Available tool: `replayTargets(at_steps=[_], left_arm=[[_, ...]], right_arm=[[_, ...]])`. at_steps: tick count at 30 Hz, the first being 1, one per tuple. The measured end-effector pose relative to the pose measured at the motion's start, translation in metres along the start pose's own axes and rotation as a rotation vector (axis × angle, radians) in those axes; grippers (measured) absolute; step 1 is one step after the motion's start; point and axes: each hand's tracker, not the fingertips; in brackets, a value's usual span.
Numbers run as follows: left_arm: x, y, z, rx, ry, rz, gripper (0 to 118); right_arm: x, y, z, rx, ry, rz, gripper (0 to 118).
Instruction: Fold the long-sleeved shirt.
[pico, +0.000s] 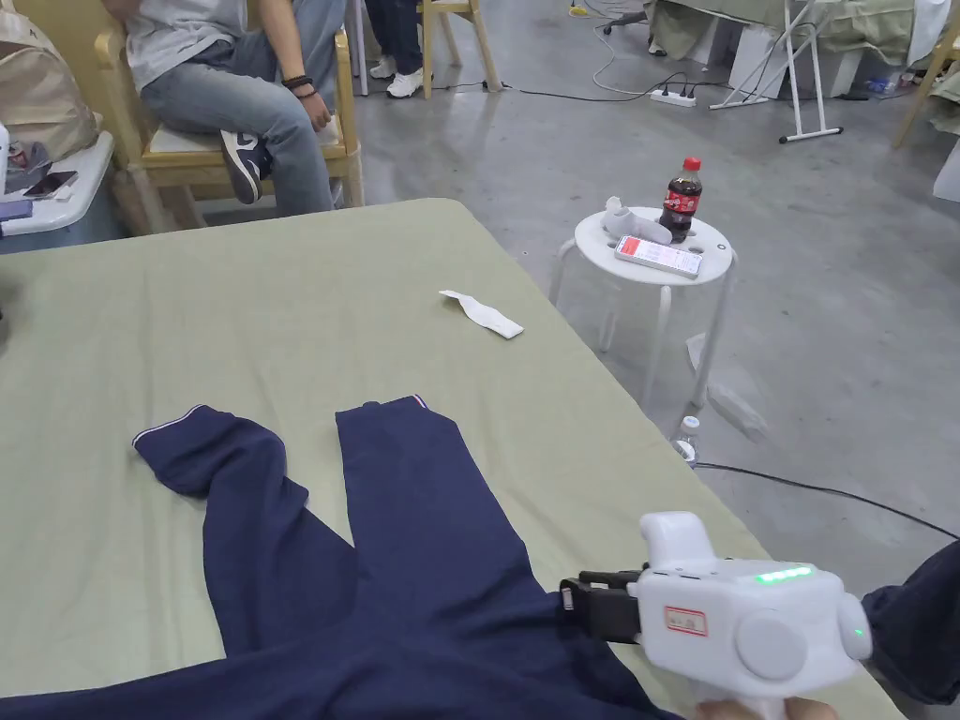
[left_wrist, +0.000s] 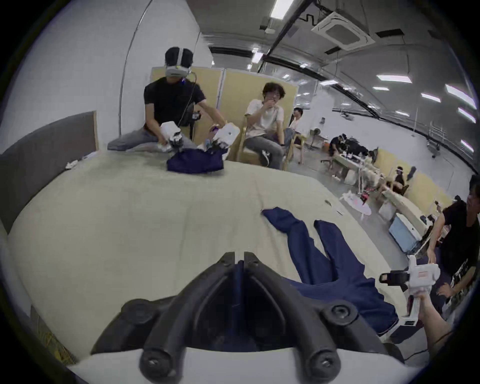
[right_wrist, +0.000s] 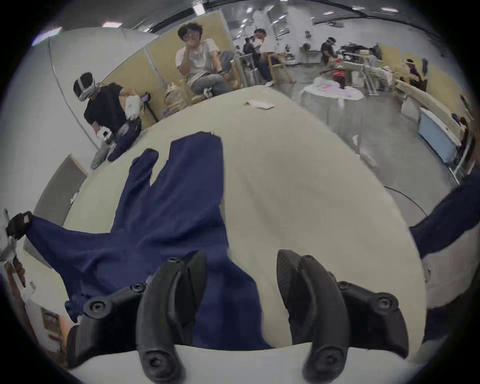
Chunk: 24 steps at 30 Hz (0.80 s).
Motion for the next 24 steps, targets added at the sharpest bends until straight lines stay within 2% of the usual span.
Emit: replayTargets(at_steps=[3,5,6,7,8,9,11,12,14,15,16,18,21,24], left_arm=[[-0.002,-0.004,-0.010,-0.020,0.007,0.000,2],[-0.001,-0.008,-0.014,-0.034,0.000,0.002,2],[0.000,-0.010,-0.015,-0.036,-0.001,0.000,2],[0.001,-0.011,-0.016,-0.042,-0.004,-0.006,2],[0.001,-0.013,-0.018,-0.051,-0.005,-0.013,2],[0.004,-0.017,-0.017,-0.056,-0.005,-0.017,2],[0.006,-0.021,-0.020,-0.076,0.010,-0.037,2],[0.006,-0.022,-0.019,-0.075,0.024,-0.046,2],[0.003,-0.021,-0.012,-0.066,0.030,-0.036,2],[0.000,-0.018,-0.006,-0.058,0.030,-0.029,2],[-0.001,-0.014,0.001,-0.043,0.038,-0.030,2],[-0.005,-0.004,0.021,-0.018,0.042,-0.031,2],[-0.006,0.014,0.061,0.090,0.031,-0.029,2],[-0.002,0.030,0.109,0.199,0.026,-0.034,2]], right_arm=[[-0.001,0.006,-0.034,-0.070,0.066,0.035,63],[0.000,0.007,-0.056,-0.182,0.100,0.005,63],[-0.006,0.005,-0.052,-0.154,0.059,0.032,59],[-0.011,0.007,-0.044,-0.082,0.054,0.083,43],[-0.015,0.009,-0.046,-0.107,0.056,0.074,4],[-0.020,0.009,-0.051,-0.149,0.038,0.114,2],[-0.040,0.004,-0.035,-0.105,-0.046,0.210,2],[-0.044,0.005,-0.030,-0.093,-0.059,0.225,2],[-0.044,0.008,-0.008,-0.005,0.001,0.153,2],[-0.042,0.012,0.012,0.052,0.096,0.079,2],[-0.046,0.015,0.033,0.119,0.094,0.063,2],[-0.054,0.021,0.079,0.246,0.077,0.107,2],[-0.068,0.025,0.153,0.421,0.116,0.110,2],[-0.095,0.024,0.236,0.600,0.091,0.132,2]])
